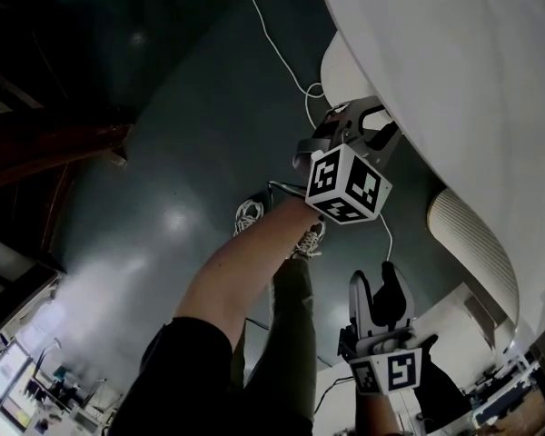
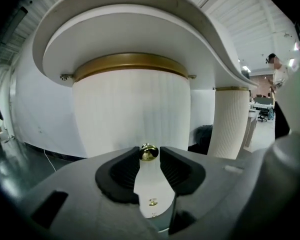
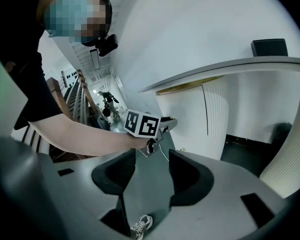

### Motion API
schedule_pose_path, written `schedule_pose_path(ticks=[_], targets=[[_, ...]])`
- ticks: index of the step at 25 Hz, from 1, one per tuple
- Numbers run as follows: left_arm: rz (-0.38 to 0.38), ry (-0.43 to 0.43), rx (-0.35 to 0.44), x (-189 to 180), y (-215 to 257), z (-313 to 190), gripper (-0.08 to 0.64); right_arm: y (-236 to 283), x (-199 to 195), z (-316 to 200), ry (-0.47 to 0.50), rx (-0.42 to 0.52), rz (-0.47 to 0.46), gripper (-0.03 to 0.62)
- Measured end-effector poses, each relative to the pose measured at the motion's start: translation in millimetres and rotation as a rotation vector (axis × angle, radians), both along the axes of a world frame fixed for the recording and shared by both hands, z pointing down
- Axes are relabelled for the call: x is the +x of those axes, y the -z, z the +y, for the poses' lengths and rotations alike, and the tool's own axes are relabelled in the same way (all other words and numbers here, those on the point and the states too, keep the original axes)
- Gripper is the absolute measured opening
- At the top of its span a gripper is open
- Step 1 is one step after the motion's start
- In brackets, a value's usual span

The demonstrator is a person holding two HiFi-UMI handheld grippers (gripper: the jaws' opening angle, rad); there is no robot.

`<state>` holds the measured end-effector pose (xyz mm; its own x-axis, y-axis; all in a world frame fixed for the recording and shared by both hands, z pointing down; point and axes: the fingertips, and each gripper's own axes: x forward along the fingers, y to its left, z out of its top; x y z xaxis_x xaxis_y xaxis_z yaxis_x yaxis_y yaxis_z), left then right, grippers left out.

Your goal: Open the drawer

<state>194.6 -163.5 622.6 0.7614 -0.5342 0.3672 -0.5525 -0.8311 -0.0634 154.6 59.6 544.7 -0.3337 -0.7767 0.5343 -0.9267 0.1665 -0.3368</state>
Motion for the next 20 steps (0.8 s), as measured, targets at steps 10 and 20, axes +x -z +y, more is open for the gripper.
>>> schedule_pose_path(ticks=[10, 20], targets=[[-0.016, 0.028, -0.009, -2.9, 0.2, -4.9, 0.109, -4.1, 7.9, -2.6, -0.031, -0.013, 0.003, 0.206], [-0.002, 0.043, -0.056, -5.8, -1.8, -2.8, 0.103, 1.9, 4.3, -1.2, -0.047, -0.005, 0.006, 0.206]])
